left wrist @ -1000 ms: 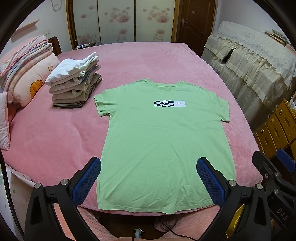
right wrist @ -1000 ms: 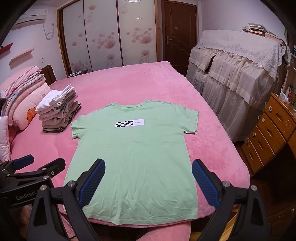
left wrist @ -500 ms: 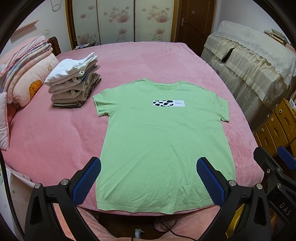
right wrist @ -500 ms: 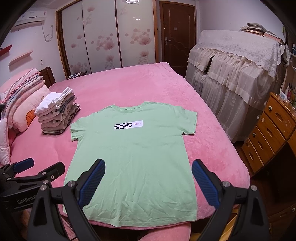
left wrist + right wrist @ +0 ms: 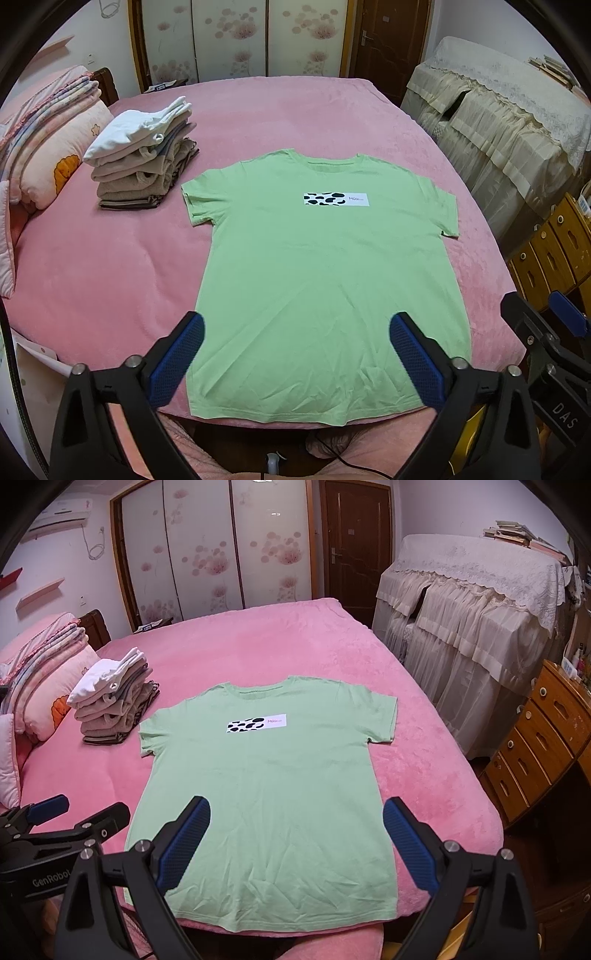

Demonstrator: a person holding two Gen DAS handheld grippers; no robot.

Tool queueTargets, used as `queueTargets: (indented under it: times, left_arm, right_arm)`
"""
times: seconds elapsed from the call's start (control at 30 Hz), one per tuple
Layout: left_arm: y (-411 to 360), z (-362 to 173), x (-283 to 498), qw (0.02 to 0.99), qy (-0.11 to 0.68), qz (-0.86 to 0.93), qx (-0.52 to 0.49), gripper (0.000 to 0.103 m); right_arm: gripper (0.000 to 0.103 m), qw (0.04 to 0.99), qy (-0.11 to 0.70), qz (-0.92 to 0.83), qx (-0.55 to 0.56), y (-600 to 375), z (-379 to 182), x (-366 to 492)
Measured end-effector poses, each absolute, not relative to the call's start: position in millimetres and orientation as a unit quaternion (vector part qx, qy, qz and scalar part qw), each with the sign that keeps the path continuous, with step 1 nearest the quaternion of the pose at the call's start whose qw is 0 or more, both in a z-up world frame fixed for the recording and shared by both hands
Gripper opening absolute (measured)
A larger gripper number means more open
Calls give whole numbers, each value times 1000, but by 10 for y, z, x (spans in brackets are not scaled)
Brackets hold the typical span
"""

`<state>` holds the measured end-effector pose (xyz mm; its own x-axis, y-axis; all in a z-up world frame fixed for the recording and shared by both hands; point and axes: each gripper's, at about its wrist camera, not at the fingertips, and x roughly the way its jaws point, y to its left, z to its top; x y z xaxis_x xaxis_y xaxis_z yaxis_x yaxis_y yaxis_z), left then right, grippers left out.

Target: Fold small clothes

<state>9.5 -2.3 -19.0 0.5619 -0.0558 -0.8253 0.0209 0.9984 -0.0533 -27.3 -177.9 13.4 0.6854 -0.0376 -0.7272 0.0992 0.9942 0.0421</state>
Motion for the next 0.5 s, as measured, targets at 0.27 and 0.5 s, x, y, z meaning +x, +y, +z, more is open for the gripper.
queueTargets:
  times: [0.27,0.5]
  left_arm:
    - [0,-317,277,877,480,-21,-14,98]
    - [118,-401,537,879,477,-11,2,98]
  right_arm:
    - [96,911,409,-37,39,-1734,4,-98]
    - [96,907,419,-38,36,-1653,-108,123]
